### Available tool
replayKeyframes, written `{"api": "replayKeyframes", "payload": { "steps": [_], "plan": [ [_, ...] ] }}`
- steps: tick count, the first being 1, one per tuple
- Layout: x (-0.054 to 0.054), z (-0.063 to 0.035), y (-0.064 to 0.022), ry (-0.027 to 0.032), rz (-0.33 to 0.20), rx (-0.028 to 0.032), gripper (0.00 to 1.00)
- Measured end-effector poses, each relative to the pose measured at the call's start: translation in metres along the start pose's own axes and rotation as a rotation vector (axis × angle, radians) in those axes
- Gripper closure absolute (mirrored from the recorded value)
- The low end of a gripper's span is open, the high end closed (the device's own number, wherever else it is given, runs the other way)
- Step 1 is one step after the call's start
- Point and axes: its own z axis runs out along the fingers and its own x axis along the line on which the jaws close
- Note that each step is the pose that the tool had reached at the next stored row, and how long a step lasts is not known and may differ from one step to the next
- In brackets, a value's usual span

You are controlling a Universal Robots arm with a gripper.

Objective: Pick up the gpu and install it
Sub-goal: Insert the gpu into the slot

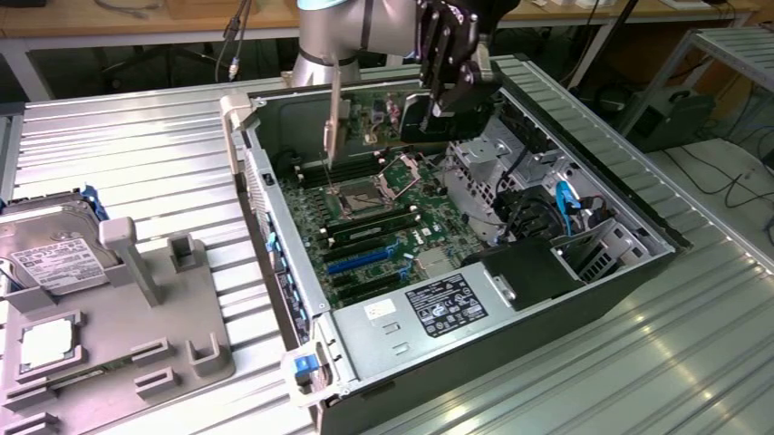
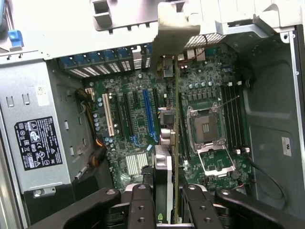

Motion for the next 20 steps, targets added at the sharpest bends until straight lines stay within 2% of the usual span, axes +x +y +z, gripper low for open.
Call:
{"api": "replayKeyframes", "payload": {
  "steps": [7, 20],
  "plan": [
    [0.0002, 0.0000, -0.0001, 0.0003, -0.044, -0.0023, 0.72],
    [0.0002, 0.0000, 0.0000, 0.0003, -0.047, -0.0024, 0.72]
  ]
}}
